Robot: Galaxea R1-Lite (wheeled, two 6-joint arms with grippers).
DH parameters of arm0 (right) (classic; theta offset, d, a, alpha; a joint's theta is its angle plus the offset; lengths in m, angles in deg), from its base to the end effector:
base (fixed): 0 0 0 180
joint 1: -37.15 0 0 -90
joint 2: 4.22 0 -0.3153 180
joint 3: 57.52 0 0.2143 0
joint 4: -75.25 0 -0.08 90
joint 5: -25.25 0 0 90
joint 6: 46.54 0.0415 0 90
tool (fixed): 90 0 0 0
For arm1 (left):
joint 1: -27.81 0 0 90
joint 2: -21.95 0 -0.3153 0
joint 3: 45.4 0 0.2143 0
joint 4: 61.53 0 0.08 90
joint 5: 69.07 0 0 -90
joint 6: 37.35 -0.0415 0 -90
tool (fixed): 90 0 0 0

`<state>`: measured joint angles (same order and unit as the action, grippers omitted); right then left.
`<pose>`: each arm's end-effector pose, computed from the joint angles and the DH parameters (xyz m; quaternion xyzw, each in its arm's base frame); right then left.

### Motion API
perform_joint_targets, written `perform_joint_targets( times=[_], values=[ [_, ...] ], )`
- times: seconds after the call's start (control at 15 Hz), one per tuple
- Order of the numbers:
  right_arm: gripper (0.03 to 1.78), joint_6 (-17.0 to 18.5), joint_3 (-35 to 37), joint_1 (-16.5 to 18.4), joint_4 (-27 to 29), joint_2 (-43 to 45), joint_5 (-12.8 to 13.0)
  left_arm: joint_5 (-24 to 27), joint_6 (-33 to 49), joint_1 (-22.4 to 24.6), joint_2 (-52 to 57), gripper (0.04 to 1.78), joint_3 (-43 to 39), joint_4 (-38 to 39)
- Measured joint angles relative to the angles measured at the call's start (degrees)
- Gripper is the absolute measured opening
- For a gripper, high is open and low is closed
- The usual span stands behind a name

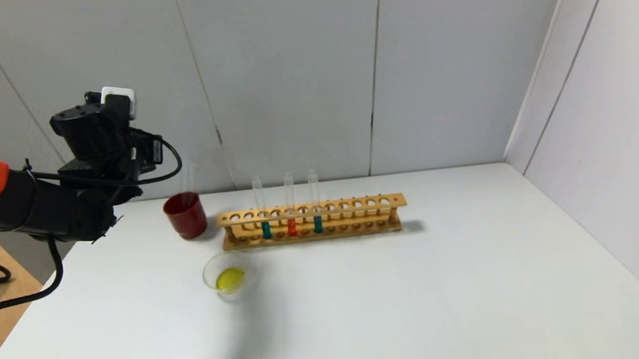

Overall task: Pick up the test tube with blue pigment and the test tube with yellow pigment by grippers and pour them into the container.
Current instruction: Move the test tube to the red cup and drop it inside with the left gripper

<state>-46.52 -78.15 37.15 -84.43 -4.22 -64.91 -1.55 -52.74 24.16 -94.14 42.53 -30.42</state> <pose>0.0068 0.0001 0.0762 0.0002 -0.0027 0.0014 1.0000 0.4459 -0.0125 0.1881 0.1263 -0.0030 0.1654 0.9781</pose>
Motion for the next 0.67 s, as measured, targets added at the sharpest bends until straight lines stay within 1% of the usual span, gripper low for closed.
perform_joint_targets(
  times=[0.27, 0.53, 0.67],
  values=[
    [1.75, 0.0, 0.0, 0.0, 0.0, 0.0, 0.0, 0.8, 5.3, 0.2, -1.8, 0.32, 0.2, -6.3],
    [1.75, 0.0, 0.0, 0.0, 0.0, 0.0, 0.0, 1.0, 7.9, 0.4, -4.8, 0.32, 1.4, -6.9],
    [1.75, 0.0, 0.0, 0.0, 0.0, 0.0, 0.0, 1.2, 10.0, 0.3, -6.2, 0.32, 3.4, -6.9]
  ],
)
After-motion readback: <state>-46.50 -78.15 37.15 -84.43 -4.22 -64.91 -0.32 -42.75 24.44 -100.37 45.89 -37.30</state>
